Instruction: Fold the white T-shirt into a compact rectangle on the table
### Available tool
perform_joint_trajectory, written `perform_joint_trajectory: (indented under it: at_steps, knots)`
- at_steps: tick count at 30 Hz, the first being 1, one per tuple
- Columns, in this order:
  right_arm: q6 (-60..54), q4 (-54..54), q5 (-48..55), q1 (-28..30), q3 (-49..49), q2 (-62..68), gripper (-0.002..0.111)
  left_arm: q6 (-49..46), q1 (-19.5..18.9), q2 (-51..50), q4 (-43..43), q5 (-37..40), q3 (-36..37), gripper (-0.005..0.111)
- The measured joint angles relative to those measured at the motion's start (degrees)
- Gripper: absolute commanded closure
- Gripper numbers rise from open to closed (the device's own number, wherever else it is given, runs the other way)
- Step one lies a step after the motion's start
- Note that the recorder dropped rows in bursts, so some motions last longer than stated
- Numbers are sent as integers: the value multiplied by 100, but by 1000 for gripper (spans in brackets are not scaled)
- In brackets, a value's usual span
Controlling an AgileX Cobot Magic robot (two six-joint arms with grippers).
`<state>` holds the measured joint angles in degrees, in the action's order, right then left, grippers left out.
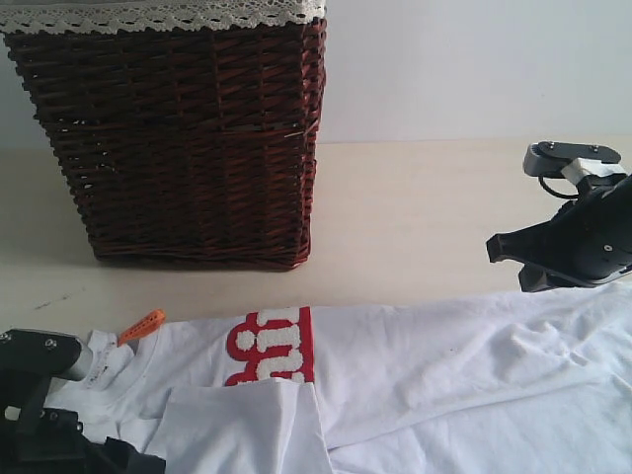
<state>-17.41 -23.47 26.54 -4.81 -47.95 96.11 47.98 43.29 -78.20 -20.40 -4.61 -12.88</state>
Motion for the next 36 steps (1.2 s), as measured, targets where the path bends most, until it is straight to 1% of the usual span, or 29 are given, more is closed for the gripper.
perform_joint_trajectory:
  at_steps: [5,8,10,11,12,15,16,25,29,31,33,36]
  knots:
    - [0,0,0,0,0,0,108,-52,0,0,-30,-632,7,56]
    - [0,0,0,0,0,0,108,-59,0,-10,-106,-599,7,57]
    - [0,0,0,0,0,0,108,-67,0,-19,-175,-466,7,60]
    - [0,0,0,0,0,0,108,-74,0,-31,-230,-426,7,65]
    - [0,0,0,0,0,0,108,-74,0,-44,-296,-415,7,72]
    - [0,0,0,0,0,0,108,-137,0,-51,-377,-415,7,102]
    - [0,0,0,0,0,0,108,-178,0,-51,-389,-415,7,106]
    - [0,0,0,0,0,0,108,-726,0,127,-441,-509,-49,107]
    - [0,0,0,0,0,0,108,-1272,0,470,-536,-509,-72,107]
    - [-13,0,0,0,0,0,108,-1511,0,680,-781,-509,-72,107]
    - [-13,0,-20,0,0,0,108,-1600,0,869,-1286,-604,-72,107]
    - [-23,0,-21,0,0,0,108,-1600,0,1030,-2204,-1244,-72,107]
